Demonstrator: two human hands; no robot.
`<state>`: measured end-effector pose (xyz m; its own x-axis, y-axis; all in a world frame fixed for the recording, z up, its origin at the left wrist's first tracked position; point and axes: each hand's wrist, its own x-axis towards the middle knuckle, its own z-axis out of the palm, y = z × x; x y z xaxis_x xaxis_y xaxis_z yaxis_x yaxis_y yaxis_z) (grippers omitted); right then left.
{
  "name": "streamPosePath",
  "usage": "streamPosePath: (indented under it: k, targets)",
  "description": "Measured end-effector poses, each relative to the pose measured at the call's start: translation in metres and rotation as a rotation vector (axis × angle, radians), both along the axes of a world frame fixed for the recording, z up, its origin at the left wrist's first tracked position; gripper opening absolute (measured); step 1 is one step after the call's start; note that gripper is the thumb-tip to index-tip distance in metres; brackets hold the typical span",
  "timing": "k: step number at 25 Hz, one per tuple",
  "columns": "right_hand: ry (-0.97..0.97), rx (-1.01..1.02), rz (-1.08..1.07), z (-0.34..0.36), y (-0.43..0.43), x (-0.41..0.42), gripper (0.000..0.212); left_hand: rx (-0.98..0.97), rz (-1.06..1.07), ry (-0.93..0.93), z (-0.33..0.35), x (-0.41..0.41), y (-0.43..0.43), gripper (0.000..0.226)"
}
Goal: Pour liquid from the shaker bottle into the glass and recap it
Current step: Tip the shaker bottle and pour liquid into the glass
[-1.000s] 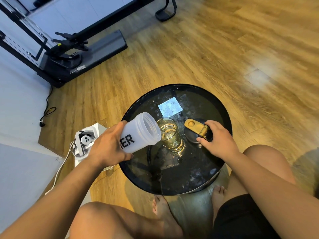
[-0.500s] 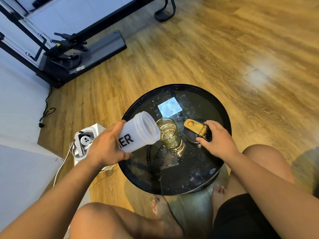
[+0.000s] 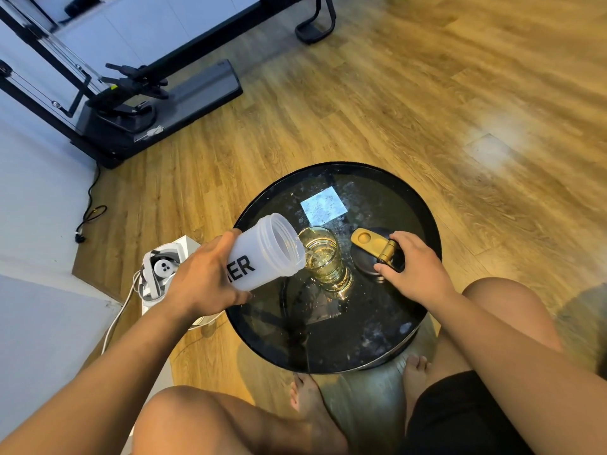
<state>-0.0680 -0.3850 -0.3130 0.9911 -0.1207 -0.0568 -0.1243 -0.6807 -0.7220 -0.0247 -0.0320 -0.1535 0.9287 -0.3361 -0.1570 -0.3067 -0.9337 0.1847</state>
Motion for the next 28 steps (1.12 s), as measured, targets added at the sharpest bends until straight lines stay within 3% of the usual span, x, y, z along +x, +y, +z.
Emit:
streamPosePath:
  k: [28]
  targets:
    - [0.006,-0.008,-0.008,0.0027,0.0014,-0.0006,0.070,0.008,0.020,-0.023,0.0027,-0.0012,0.0028,0.097]
